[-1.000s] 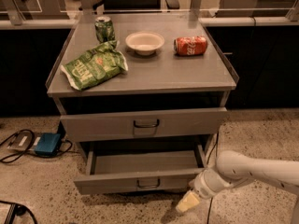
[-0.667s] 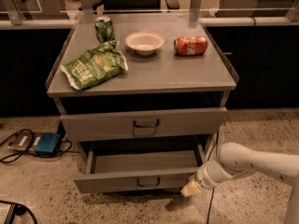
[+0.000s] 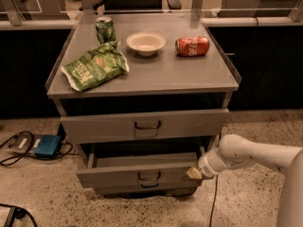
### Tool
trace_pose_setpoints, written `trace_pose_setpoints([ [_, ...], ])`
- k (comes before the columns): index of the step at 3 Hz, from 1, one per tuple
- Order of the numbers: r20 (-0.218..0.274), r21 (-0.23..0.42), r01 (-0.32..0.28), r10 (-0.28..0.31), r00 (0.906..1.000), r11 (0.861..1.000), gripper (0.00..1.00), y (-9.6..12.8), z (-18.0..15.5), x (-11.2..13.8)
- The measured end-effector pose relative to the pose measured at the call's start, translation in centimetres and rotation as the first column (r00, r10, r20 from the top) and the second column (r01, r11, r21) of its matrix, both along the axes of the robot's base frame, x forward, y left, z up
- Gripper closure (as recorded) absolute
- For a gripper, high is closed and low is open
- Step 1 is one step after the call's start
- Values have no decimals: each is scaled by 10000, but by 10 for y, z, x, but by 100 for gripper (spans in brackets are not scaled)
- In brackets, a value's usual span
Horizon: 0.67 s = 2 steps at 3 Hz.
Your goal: Close middle drawer
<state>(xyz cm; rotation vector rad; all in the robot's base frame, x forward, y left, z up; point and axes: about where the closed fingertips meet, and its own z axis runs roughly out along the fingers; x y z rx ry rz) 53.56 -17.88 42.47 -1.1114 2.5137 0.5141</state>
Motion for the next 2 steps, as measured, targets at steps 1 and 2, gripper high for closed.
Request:
trace_pose_setpoints([
  [1,608,-51,243,-239,9979,9997,100,13,3,29],
  [2,651,-53,263,-259,9975,9996,73,13,3,30],
])
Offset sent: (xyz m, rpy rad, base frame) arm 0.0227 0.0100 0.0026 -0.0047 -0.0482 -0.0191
